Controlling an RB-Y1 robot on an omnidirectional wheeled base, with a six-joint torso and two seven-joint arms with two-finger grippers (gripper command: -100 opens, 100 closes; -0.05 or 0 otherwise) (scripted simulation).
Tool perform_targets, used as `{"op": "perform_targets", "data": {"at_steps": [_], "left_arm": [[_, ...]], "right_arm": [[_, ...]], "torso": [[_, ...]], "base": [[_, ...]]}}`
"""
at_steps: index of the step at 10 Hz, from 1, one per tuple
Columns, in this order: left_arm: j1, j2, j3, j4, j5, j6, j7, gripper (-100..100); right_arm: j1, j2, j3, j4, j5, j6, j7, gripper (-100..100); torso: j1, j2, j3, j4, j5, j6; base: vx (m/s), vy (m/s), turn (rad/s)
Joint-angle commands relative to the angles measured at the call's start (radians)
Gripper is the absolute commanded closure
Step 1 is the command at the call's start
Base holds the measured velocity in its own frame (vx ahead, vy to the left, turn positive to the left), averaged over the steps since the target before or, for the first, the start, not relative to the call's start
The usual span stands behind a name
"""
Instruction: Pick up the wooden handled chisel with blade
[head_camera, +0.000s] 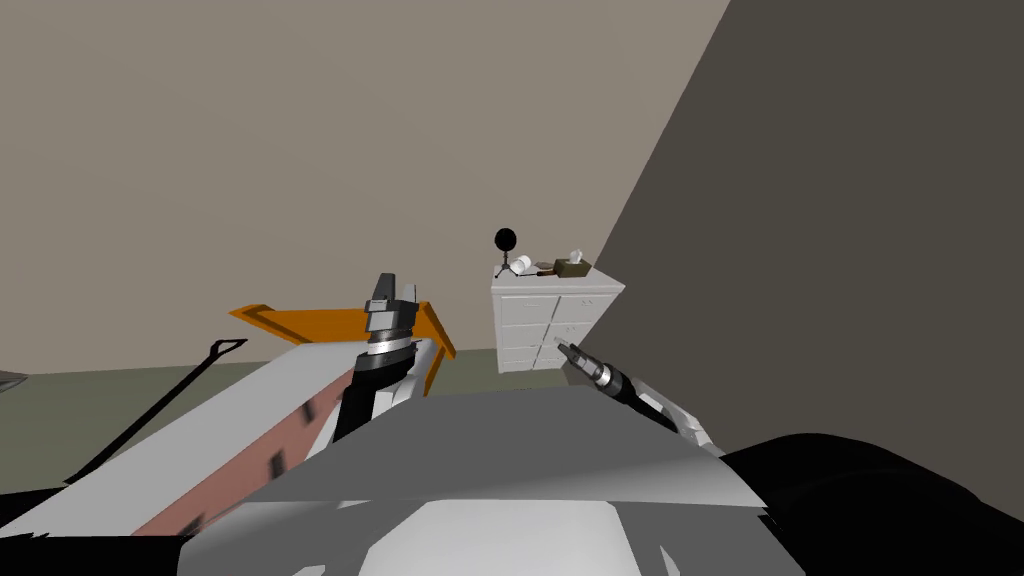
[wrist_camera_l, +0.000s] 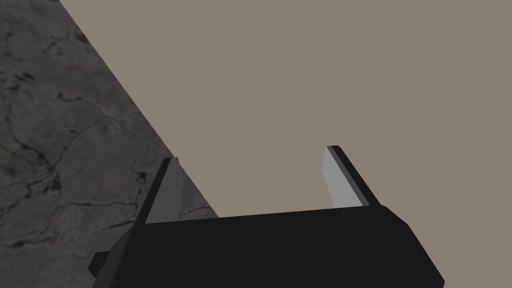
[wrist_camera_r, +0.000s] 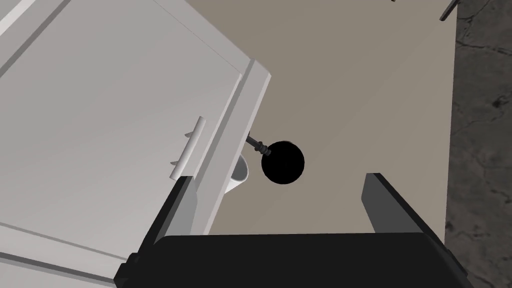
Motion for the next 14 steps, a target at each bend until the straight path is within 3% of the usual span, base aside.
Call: {"op": "perform_targets", "data": {"at_steps": [1, 2, 3, 5, 6, 8, 9, 11, 12, 14], "left_arm": [[0.000, 0.000, 0.000, 0.000, 0.000, 0.000, 0.000, 0], [0.000, 0.000, 0.000, 0.000, 0.000, 0.000, 0.000, 0], [0.000, 0.000, 0.000, 0.000, 0.000, 0.000, 0.000, 0], [0.000, 0.000, 0.000, 0.000, 0.000, 0.000, 0.000, 0], [0.000, 0.000, 0.000, 0.000, 0.000, 0.000, 0.000, 0], [0.000, 0.000, 0.000, 0.000, 0.000, 0.000, 0.000, 0], [0.000, 0.000, 0.000, 0.000, 0.000, 0.000, 0.000, 0], [0.000, 0.000, 0.000, 0.000, 0.000, 0.000, 0.000, 0], [0.000, 0.000, 0.000, 0.000, 0.000, 0.000, 0.000, 0], [0.000, 0.000, 0.000, 0.000, 0.000, 0.000, 0.000, 0]], "right_arm": [[-0.003, -0.050, 0.001, 0.023, 0.003, -0.020, -0.005, -100], [-0.003, -0.067, 0.001, 0.023, 0.003, -0.020, -0.005, -100], [-0.010, -0.103, 0.011, 0.069, 0.015, -0.053, -0.007, -100], [-0.010, -0.148, 0.011, 0.070, 0.015, -0.053, -0.007, -100], [-0.016, -0.187, 0.020, 0.118, 0.028, -0.084, -0.008, -100], [-0.016, -0.230, 0.020, 0.118, 0.028, -0.084, -0.008, -100], [-0.023, -0.269, 0.029, 0.165, 0.041, -0.115, -0.009, -100], [-0.023, -0.313, 0.029, 0.165, 0.041, -0.115, -0.009, -100], [-0.030, -0.348, 0.037, 0.212, 0.054, -0.144, -0.008, -100], [-0.030, -0.396, 0.037, 0.212, 0.054, -0.144, -0.008, -100]], "torso": [[0.000, 0.000, 0.000, 0.000, 0.000, 0.000], [0.000, 0.000, 0.000, 0.000, 0.000, 0.000], [0.000, -0.001, 0.000, 0.000, 0.000, 0.001], [0.000, 0.001, 0.000, 0.000, 0.000, 0.000], [0.000, -0.001, 0.000, 0.000, 0.000, 0.001], [0.001, 0.000, 0.000, 0.000, 0.000, 0.001], [0.000, -0.001, 0.000, 0.000, 0.000, 0.001], [0.001, 0.000, 0.000, 0.000, 0.000, 0.001], [0.001, -0.001, 0.000, 0.000, 0.000, 0.001], [0.001, 0.000, 0.000, 0.000, 0.000, 0.001]], "base": [[-0.061, -0.001, 0.062], [-0.031, 0.000, -0.020], [-0.061, 0.006, 0.117], [-0.046, 0.000, 0.034], [-0.053, 0.012, 0.127], [-0.048, 0.007, 0.030], [-0.060, 0.014, 0.151], [-0.040, 0.008, 0.028], [-0.051, 0.012, 0.137], [-0.044, 0.009, 0.038]]}}
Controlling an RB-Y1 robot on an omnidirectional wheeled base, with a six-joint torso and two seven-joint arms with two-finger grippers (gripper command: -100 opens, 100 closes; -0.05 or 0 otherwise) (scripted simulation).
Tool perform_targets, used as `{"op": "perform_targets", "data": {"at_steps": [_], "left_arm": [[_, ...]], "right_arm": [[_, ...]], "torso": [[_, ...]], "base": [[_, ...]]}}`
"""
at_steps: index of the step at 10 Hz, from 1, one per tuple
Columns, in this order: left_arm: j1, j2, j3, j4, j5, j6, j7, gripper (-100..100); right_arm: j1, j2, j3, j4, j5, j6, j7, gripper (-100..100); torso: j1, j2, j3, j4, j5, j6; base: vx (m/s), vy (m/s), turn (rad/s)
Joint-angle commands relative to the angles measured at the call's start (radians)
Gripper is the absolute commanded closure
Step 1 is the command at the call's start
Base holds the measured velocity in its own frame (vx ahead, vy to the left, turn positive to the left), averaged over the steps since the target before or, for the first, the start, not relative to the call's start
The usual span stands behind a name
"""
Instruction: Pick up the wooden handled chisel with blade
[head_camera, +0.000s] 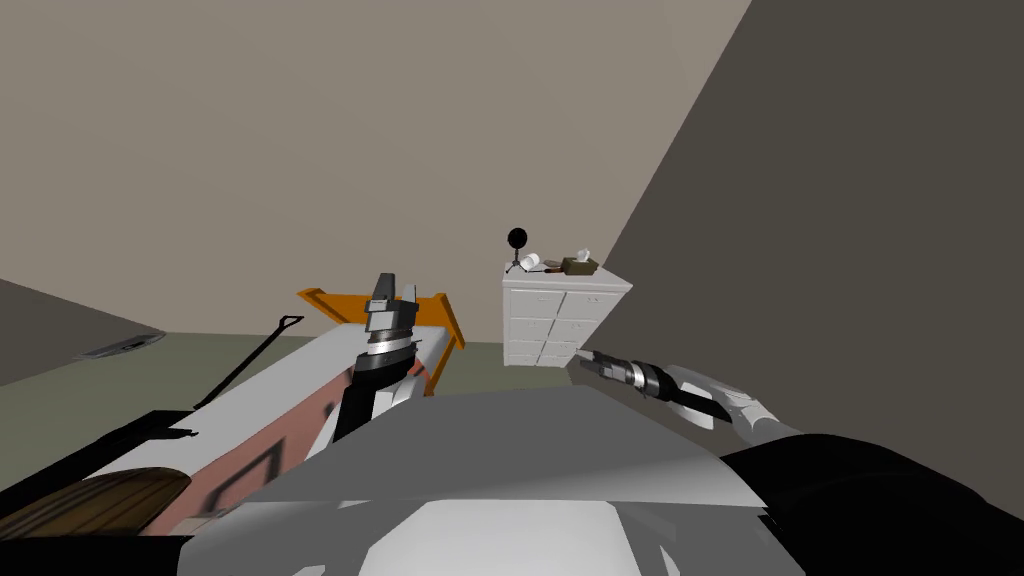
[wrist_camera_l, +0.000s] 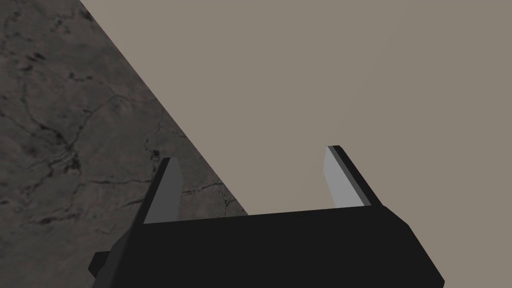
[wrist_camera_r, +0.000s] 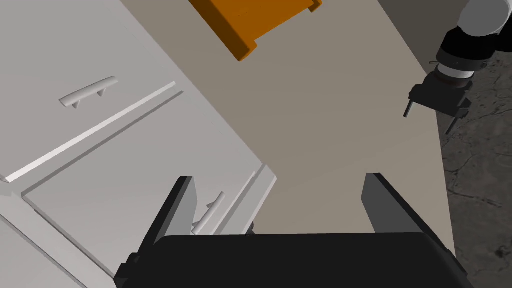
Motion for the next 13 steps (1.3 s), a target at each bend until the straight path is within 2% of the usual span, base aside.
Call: {"op": "perform_targets", "data": {"at_steps": [1, 3, 4, 6, 7, 9, 10, 12, 13], "left_arm": [[0.000, 0.000, 0.000, 0.000, 0.000, 0.000, 0.000, 0], [0.000, 0.000, 0.000, 0.000, 0.000, 0.000, 0.000, 0], [0.000, 0.000, 0.000, 0.000, 0.000, 0.000, 0.000, 0], [0.000, 0.000, 0.000, 0.000, 0.000, 0.000, 0.000, 0], [0.000, 0.000, 0.000, 0.000, 0.000, 0.000, 0.000, 0], [0.000, 0.000, 0.000, 0.000, 0.000, 0.000, 0.000, 0], [0.000, 0.000, 0.000, 0.000, 0.000, 0.000, 0.000, 0], [0.000, 0.000, 0.000, 0.000, 0.000, 0.000, 0.000, 0], [0.000, 0.000, 0.000, 0.000, 0.000, 0.000, 0.000, 0]], "right_arm": [[-0.009, -0.050, 0.010, 0.049, 0.015, -0.027, 0.002, -100], [-0.009, -0.096, 0.010, 0.049, 0.015, -0.027, 0.002, -100], [-0.016, -0.130, 0.017, 0.095, 0.029, -0.052, 0.004, -100], [-0.016, -0.178, 0.017, 0.095, 0.029, -0.052, 0.004, -100], [-0.023, -0.218, 0.023, 0.131, 0.042, -0.075, 0.008, -100], [-0.023, -0.260, 0.023, 0.140, 0.042, -0.075, 0.008, -100], [-0.030, -0.294, 0.028, 0.184, 0.055, -0.095, 0.012, -100], [-0.030, -0.341, 0.028, 0.184, 0.055, -0.095, 0.012, -100], [-0.037, -0.377, 0.033, 0.227, 0.069, -0.113, 0.017, -100]], "torso": [[0.000, 0.000, 0.000, 0.000, 0.000, 0.000], [0.001, 0.001, 0.000, 0.000, 0.000, 0.000], [0.000, 0.000, 0.000, 0.000, 0.000, 0.000], [0.001, 0.000, 0.000, 0.000, 0.000, 0.000], [0.000, -0.001, 0.000, 0.000, 0.000, 0.000], [0.001, 0.000, 0.000, 0.000, 0.000, 0.000], [0.000, -0.001, -0.001, 0.000, 0.000, 0.000], [0.001, -0.001, -0.001, 0.000, 0.000, 0.000], [0.000, -0.001, -0.001, 0.000, 0.000, 0.000]], "base": [[-0.049, 0.019, 0.144], [-0.039, 0.016, 0.037], [-0.043, 0.017, 0.178], [-0.035, 0.014, 0.035], [-0.037, 0.022, 0.159], [-0.031, 0.015, 0.054], [-0.030, 0.029, 0.154], [-0.023, 0.017, 0.054], [-0.022, 0.024, 0.180]]}}
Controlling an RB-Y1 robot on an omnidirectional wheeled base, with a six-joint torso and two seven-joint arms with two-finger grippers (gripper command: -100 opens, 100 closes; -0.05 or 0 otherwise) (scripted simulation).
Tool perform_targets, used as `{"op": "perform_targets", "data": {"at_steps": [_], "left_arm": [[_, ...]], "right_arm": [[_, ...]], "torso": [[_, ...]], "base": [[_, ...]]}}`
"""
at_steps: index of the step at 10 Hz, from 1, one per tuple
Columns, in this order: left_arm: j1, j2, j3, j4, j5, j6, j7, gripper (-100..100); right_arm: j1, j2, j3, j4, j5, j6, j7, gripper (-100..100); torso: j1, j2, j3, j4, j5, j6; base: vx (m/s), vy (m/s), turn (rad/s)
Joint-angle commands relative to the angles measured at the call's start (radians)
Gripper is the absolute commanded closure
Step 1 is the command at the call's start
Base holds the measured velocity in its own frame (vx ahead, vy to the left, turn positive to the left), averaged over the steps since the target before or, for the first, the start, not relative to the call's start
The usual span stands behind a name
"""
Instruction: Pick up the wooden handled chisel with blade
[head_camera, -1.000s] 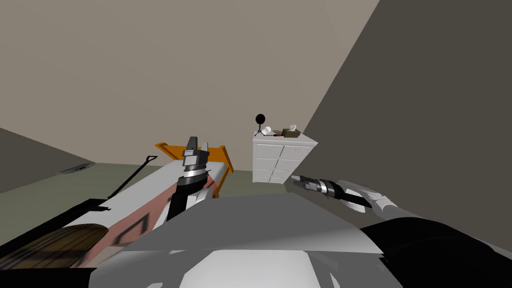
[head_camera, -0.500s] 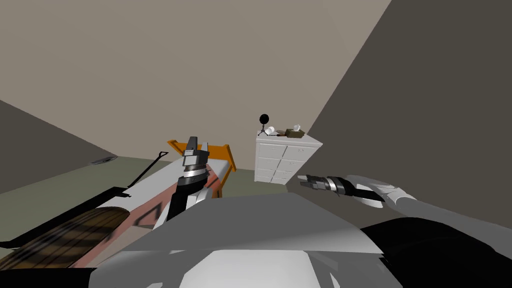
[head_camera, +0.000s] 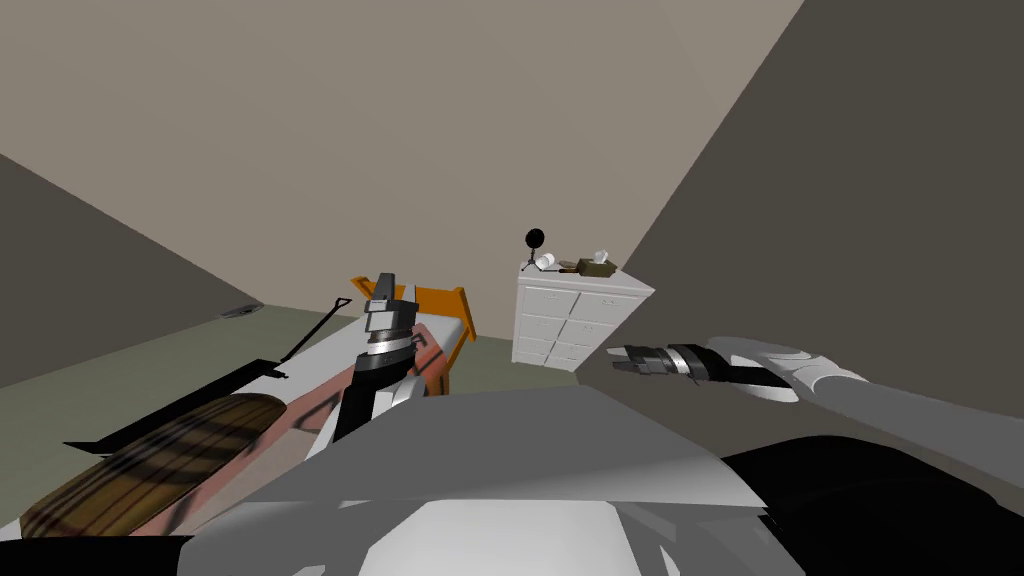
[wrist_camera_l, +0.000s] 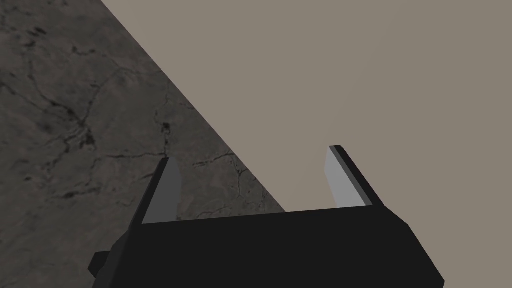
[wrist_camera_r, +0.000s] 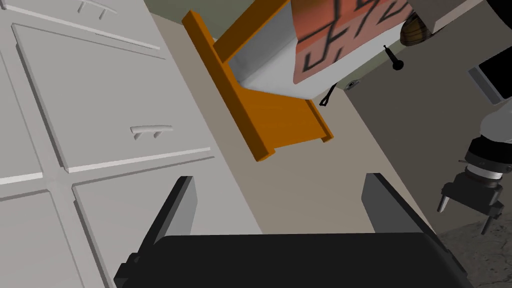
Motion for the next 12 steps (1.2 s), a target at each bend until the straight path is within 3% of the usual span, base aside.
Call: {"op": "perform_targets", "data": {"at_steps": [1, 2, 3, 5, 6, 8, 12], "left_arm": [[0.000, 0.000, 0.000, 0.000, 0.000, 0.000, 0.000, 0], [0.000, 0.000, 0.000, 0.000, 0.000, 0.000, 0.000, 0], [0.000, 0.000, 0.000, 0.000, 0.000, 0.000, 0.000, 0], [0.000, 0.000, 0.000, 0.000, 0.000, 0.000, 0.000, 0], [0.000, 0.000, 0.000, 0.000, 0.000, 0.000, 0.000, 0], [0.000, 0.000, 0.000, 0.000, 0.000, 0.000, 0.000, 0], [0.000, 0.000, 0.000, 0.000, 0.000, 0.000, 0.000, 0]], "right_arm": [[0.016, -0.050, -0.006, 0.008, -0.004, -0.005, 0.009, -100], [0.016, -0.072, -0.006, 0.008, -0.004, -0.005, 0.009, -100], [0.010, -0.103, -0.002, 0.049, 0.010, -0.021, 0.015, -100], [0.010, -0.149, -0.002, 0.049, 0.010, -0.021, 0.015, -100], [0.004, -0.185, 0.002, 0.089, 0.024, -0.035, 0.022, -100], [-0.001, -0.262, 0.005, 0.119, 0.037, -0.048, 0.029, -100], [-0.005, -0.346, 0.009, 0.163, 0.050, -0.058, 0.037, -100]], "torso": [[0.000, 0.000, 0.000, 0.000, 0.000, 0.000], [0.000, 0.000, 0.000, 0.000, 0.000, 0.001], [0.000, 0.000, 0.000, 0.000, 0.000, 0.001], [0.000, 0.000, 0.000, 0.000, 0.000, 0.001], [0.000, 0.000, 0.000, 0.000, 0.000, 0.001], [0.001, -0.001, 0.000, 0.000, 0.000, 0.001], [0.000, -0.002, -0.001, 0.000, 0.000, 0.000]], "base": [[-0.025, 0.024, 0.113], [-0.013, 0.010, -0.013], [-0.019, 0.024, 0.186], [-0.013, 0.015, 0.057], [-0.007, 0.030, 0.174], [-0.007, 0.032, 0.189], [0.004, 0.021, 0.104]]}}
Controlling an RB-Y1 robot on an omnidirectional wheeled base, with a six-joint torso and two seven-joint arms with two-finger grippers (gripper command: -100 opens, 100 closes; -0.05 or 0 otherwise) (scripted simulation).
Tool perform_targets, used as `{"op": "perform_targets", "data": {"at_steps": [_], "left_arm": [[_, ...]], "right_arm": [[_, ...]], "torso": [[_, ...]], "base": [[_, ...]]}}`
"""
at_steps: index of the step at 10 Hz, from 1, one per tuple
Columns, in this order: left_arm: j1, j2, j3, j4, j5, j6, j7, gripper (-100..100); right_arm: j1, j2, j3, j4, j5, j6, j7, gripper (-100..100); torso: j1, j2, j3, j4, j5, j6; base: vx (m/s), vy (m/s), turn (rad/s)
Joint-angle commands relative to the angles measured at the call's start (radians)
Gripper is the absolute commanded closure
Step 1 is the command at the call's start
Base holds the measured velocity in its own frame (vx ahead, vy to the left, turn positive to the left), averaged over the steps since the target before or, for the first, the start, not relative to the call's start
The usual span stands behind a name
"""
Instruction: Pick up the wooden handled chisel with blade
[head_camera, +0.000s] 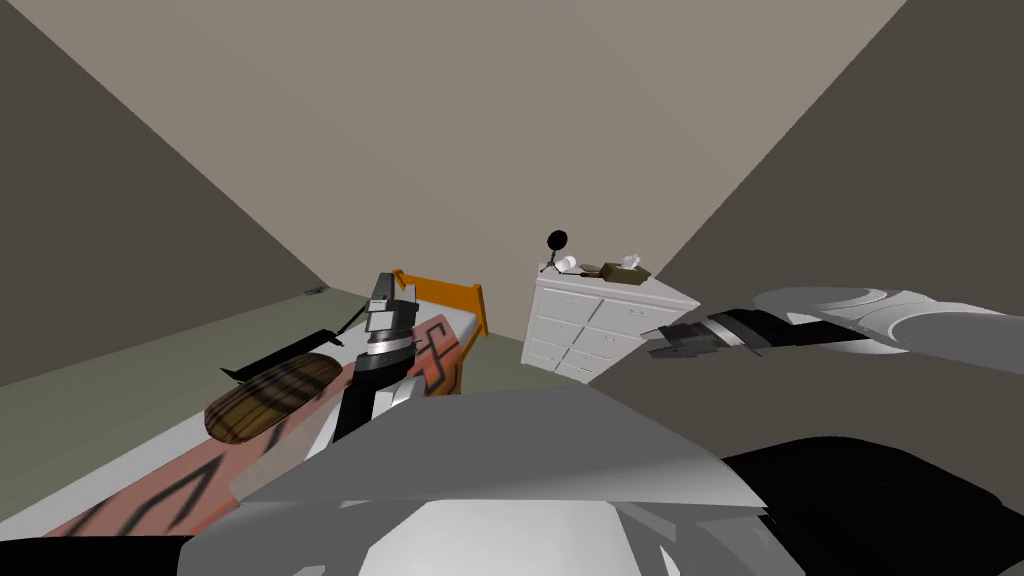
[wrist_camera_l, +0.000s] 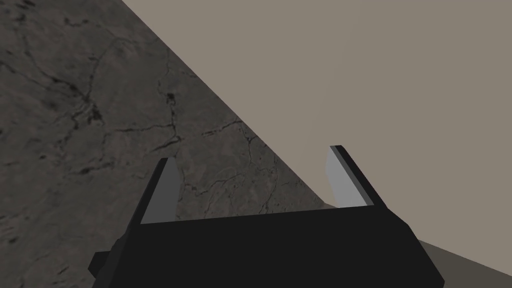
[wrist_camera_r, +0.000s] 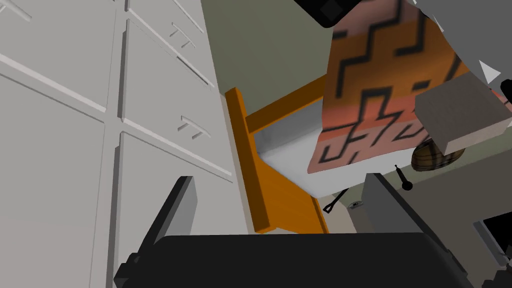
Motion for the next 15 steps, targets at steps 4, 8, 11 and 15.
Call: {"op": "perform_targets", "data": {"at_steps": [4, 8, 11, 15], "left_arm": [[0.000, 0.000, 0.000, 0.000, 0.000, 0.000, 0.000, 0], [0.000, 0.000, 0.000, 0.000, 0.000, 0.000, 0.000, 0], [0.000, 0.000, 0.000, 0.000, 0.000, 0.000, 0.000, 0], [0.000, 0.000, 0.000, 0.000, 0.000, 0.000, 0.000, 0]], "right_arm": [[0.013, -0.103, 0.008, 0.030, -0.005, 0.000, 0.024, -100], [0.011, -0.163, 0.012, 0.060, 0.008, -0.007, 0.033, -100], [0.013, -0.258, 0.018, 0.111, 0.032, -0.016, 0.051, -100], [0.024, -0.351, 0.027, 0.146, 0.055, -0.020, 0.069, -100]], "torso": [[0.000, 0.000, 0.000, 0.000, 0.000, 0.000], [0.000, -0.001, -0.001, 0.000, 0.000, 0.000], [-0.001, -0.002, -0.001, 0.000, -0.001, 0.000], [-0.001, -0.009, -0.006, -0.003, 0.000, -0.001]], "base": [[0.012, 0.016, 0.081], [0.020, 0.009, 0.085], [0.054, 0.008, 0.209], [0.114, -0.015, 0.225]]}}
